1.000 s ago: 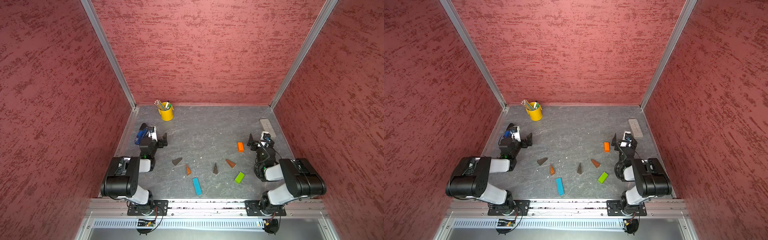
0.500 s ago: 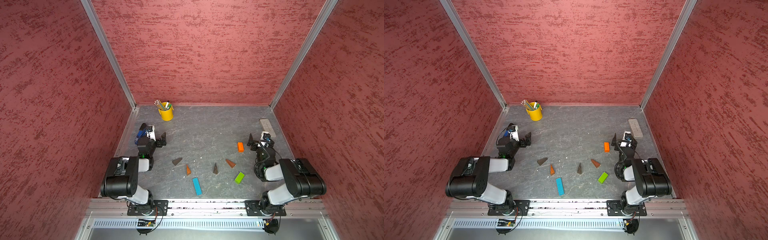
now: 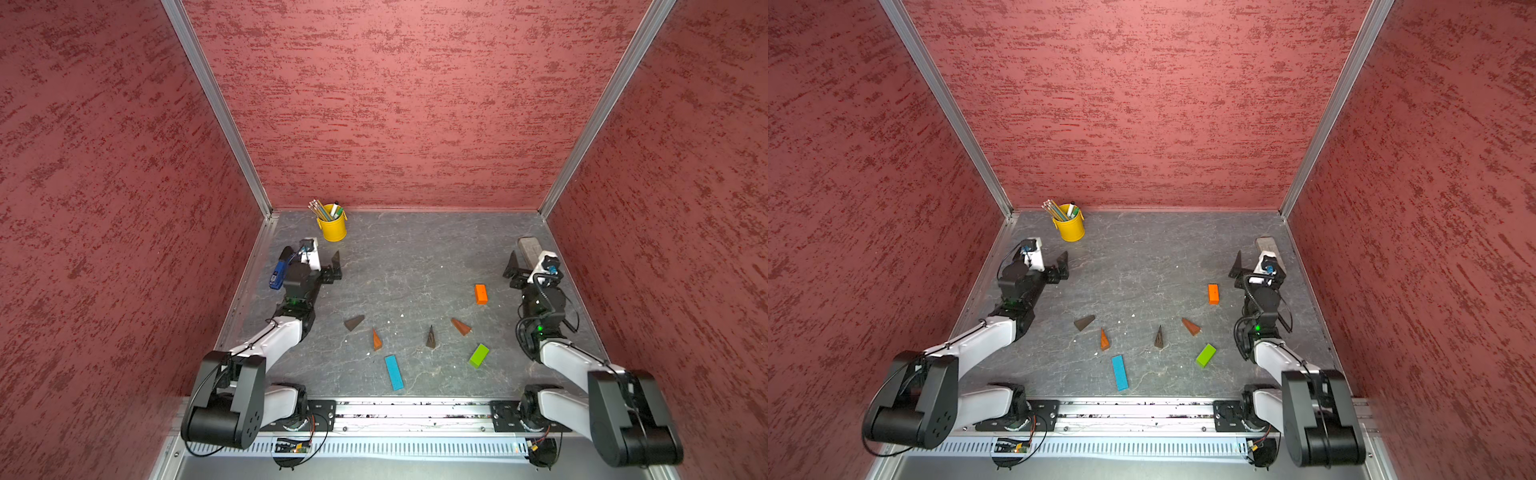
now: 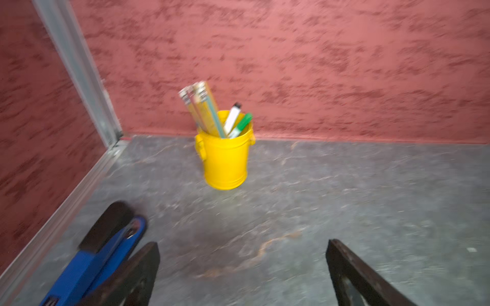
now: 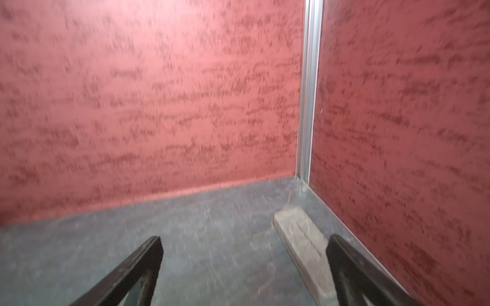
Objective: Assemble a small pinwheel with building blocks
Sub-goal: Pick up the building block from the center of the board.
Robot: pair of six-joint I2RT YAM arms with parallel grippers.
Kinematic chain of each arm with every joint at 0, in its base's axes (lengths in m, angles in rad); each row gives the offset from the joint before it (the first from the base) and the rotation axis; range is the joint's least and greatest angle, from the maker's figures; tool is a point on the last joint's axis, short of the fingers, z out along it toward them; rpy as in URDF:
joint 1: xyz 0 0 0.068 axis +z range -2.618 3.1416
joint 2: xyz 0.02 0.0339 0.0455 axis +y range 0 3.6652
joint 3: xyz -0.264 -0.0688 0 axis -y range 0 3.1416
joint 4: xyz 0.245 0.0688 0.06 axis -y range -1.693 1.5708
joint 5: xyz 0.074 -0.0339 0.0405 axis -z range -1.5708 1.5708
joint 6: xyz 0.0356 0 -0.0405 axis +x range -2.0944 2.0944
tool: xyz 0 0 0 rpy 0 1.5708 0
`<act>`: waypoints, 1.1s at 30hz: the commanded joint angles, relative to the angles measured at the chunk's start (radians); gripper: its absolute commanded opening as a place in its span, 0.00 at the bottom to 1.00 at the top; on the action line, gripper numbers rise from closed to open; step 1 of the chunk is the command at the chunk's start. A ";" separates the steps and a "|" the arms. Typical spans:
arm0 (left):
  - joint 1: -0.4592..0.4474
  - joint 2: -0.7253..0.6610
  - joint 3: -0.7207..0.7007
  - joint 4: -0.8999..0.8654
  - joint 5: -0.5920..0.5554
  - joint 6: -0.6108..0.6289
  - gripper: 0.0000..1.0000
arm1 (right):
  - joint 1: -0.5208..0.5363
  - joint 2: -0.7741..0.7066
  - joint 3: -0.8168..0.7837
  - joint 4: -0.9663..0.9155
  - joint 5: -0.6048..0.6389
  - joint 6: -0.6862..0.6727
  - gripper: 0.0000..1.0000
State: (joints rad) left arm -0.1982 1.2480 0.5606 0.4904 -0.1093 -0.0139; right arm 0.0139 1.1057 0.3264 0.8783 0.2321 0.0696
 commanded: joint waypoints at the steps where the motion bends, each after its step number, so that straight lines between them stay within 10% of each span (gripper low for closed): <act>1: -0.163 0.020 0.163 -0.329 -0.166 -0.069 1.00 | -0.005 -0.084 0.116 -0.499 0.081 0.161 0.99; 11: -0.497 0.348 0.657 -0.905 -0.095 -0.356 0.85 | 0.057 -0.091 0.306 -1.132 -0.092 0.417 0.90; 21: -0.441 0.145 0.427 -0.823 0.257 -0.351 1.00 | 0.137 0.202 0.433 -1.236 -0.063 0.336 0.55; 33: -0.394 -0.095 0.290 -0.906 0.447 -0.292 1.00 | 0.232 0.418 0.589 -1.318 -0.083 0.286 0.52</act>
State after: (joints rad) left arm -0.6041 1.1820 0.8581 -0.3790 0.2726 -0.3347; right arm 0.2398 1.5166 0.9043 -0.3874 0.1486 0.3622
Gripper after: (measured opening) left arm 0.996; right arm 0.524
